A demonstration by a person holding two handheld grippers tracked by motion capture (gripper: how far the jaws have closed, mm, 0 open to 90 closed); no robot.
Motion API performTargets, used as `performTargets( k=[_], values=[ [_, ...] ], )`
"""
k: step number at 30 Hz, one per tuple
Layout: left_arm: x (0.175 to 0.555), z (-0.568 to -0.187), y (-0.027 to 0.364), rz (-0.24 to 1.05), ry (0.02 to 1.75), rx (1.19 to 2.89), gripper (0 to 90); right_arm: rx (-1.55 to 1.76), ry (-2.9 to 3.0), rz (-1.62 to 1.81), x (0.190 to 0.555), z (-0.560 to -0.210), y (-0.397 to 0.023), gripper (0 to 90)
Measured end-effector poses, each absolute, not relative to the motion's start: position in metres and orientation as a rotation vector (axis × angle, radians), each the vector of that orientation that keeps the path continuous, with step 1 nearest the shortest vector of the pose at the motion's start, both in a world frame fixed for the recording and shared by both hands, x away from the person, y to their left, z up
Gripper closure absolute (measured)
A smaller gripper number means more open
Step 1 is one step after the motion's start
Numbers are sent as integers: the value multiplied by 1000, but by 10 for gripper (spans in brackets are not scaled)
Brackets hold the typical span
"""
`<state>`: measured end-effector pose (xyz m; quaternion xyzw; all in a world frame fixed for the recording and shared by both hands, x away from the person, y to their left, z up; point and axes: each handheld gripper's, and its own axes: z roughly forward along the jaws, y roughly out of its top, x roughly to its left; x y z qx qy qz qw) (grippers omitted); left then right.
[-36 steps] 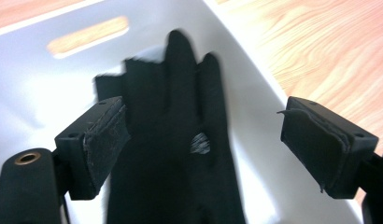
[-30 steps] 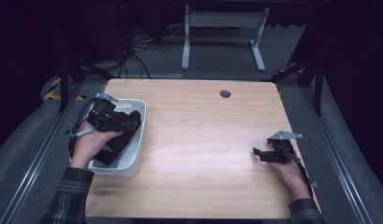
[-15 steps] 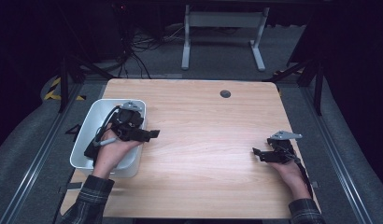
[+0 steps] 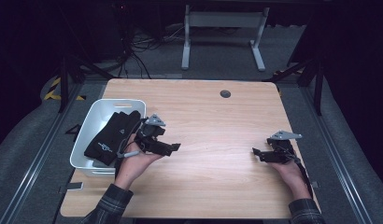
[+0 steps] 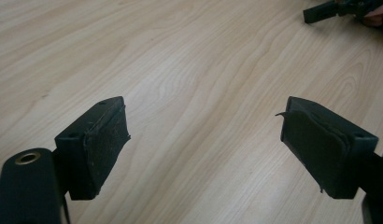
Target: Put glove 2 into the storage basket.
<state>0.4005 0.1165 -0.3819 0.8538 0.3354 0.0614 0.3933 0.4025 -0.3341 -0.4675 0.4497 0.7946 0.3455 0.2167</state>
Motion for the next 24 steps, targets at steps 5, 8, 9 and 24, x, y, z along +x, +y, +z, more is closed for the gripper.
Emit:
performTargets(
  k=[5, 8, 9, 24],
  values=[
    [394, -394, 98, 156, 822, 2190, 157, 1244, 2202, 957, 402, -467, -334, 202],
    [389, -402, 87, 164, 808, 2208, 158, 1244, 2203, 957, 402, -467, -334, 202],
    [388, -405, 83, 166, 799, 2214, 158, 1244, 2203, 958, 402, -467, -334, 201],
    [381, -451, 54, 181, 765, 2274, 159, 1241, 2205, 960, 402, -467, -334, 201]
  ],
)
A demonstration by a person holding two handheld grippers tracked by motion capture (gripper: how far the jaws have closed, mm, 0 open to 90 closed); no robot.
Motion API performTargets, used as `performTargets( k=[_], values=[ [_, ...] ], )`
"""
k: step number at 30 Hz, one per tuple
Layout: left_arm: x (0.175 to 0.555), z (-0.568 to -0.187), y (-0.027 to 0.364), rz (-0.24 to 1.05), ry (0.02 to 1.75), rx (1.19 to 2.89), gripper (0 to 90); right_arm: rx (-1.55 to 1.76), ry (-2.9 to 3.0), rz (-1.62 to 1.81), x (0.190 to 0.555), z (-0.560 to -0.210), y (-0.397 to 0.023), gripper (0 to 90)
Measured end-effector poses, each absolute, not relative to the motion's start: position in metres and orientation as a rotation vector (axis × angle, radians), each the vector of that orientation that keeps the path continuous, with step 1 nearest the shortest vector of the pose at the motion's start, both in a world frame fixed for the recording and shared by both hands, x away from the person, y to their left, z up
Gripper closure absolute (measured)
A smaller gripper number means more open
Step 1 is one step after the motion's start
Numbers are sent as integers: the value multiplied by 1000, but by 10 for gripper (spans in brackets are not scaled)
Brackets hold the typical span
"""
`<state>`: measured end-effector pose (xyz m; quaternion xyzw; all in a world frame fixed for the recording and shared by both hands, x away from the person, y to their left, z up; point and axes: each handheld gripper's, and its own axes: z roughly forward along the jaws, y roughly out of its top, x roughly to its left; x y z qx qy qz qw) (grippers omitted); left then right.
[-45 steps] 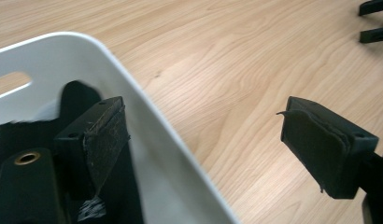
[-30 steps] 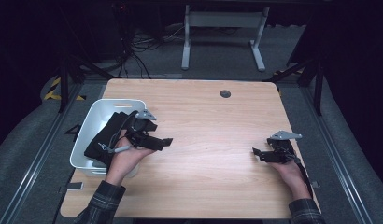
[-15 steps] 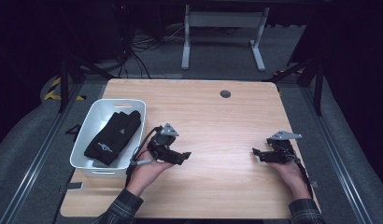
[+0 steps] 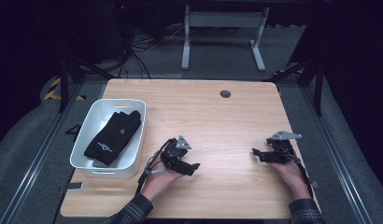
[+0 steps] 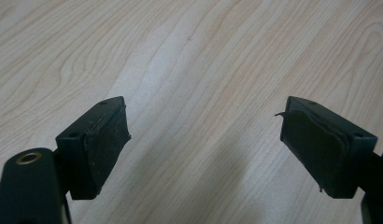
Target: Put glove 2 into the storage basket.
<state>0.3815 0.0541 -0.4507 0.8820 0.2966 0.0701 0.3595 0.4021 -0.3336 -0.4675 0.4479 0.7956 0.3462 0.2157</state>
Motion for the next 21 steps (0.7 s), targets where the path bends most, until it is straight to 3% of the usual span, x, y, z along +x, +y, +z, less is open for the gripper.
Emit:
performTargets(
  k=[10, 21],
  values=[
    [377, -467, 46, 240, 741, 2282, 157, 1239, 2207, 960, 402, -467, -333, 202],
    [373, -475, 45, 275, 721, 2272, 95, 1237, 2210, 962, 402, -468, -333, 202]
  ],
)
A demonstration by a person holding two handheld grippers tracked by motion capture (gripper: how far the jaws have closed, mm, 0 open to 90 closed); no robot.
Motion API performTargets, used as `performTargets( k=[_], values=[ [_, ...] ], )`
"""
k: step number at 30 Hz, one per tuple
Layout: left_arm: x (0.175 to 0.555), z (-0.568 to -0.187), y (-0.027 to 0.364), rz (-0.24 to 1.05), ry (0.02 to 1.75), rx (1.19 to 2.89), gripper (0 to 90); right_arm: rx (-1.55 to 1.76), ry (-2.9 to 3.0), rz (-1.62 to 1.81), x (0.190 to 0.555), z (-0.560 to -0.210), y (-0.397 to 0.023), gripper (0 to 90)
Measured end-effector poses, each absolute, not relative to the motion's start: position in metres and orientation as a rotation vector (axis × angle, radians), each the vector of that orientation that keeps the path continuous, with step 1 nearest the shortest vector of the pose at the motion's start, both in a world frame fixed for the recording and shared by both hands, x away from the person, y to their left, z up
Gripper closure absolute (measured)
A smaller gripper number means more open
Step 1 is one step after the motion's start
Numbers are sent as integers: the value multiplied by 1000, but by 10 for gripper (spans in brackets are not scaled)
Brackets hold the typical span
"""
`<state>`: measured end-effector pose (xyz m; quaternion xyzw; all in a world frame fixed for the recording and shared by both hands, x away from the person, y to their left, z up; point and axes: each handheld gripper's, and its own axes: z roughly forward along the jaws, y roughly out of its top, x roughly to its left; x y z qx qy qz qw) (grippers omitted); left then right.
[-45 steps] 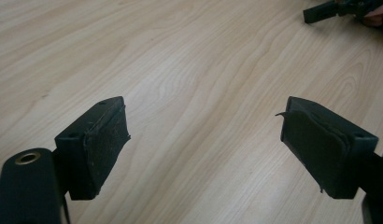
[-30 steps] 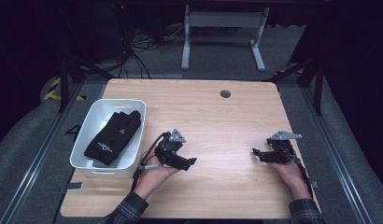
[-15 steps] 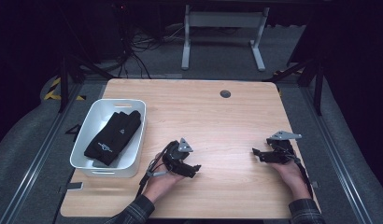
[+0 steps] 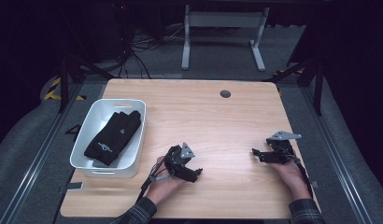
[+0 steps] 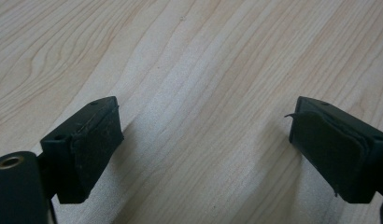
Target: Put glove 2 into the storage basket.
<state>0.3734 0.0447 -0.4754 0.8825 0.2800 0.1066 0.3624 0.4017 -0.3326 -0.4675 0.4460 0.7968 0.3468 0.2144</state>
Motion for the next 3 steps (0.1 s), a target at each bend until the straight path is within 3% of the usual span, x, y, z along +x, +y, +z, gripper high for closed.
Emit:
performTargets(
  k=[3],
  values=[
    [373, -476, 44, 273, 722, 2271, 93, 1237, 2210, 962, 402, -468, -333, 201]
  ],
)
